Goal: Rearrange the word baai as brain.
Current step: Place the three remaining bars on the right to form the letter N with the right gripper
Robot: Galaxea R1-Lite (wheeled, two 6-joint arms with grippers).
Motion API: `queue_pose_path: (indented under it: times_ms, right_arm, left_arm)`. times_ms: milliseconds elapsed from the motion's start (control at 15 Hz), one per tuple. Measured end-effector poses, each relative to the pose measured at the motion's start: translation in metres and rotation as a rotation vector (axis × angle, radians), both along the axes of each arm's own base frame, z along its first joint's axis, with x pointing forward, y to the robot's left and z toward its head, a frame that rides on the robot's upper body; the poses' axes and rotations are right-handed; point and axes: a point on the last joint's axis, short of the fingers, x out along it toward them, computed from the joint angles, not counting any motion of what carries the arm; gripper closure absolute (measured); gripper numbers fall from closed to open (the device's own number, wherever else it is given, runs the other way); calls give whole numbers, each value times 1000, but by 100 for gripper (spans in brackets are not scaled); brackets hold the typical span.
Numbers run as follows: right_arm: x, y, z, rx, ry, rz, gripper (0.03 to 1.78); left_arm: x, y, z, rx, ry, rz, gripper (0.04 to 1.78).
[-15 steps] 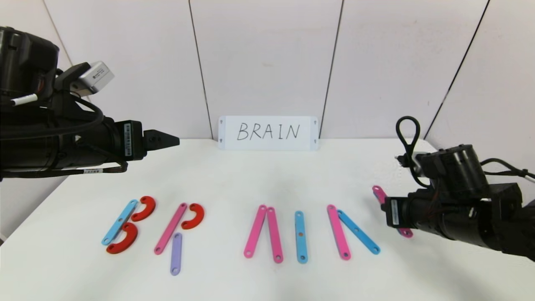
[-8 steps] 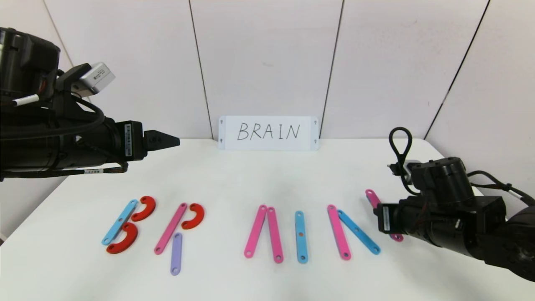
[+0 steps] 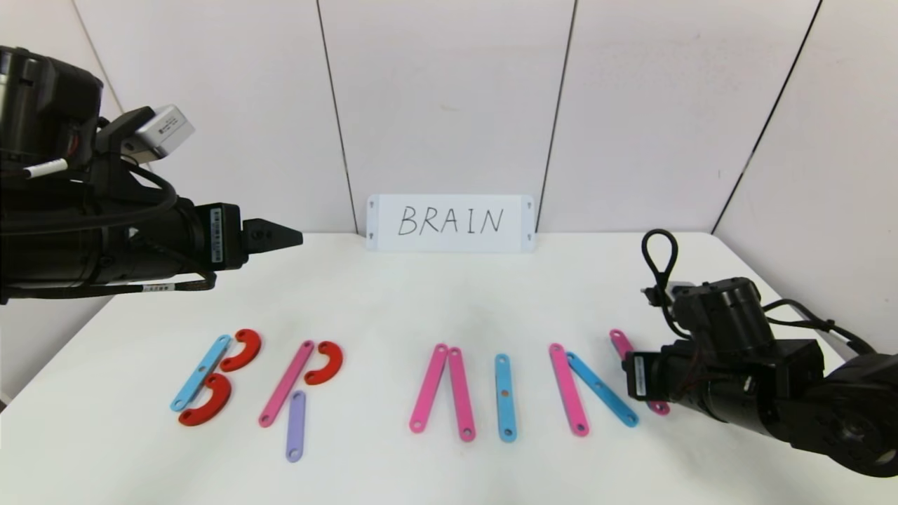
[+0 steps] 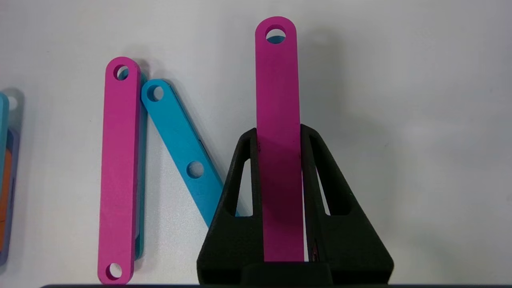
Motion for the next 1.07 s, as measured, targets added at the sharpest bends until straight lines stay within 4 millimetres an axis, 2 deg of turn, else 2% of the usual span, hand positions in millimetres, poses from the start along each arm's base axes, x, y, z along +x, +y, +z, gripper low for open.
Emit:
queue_pose_path:
  times_ms: [400, 1067]
  right_arm:
    - [7, 4, -17, -1, 1, 3, 151]
    - [12, 0, -22, -4, 16, -13, 151]
  left_arm:
    - [0, 0, 0, 0, 0, 1, 13]
    - [1, 0, -1, 1, 5, -1, 13]
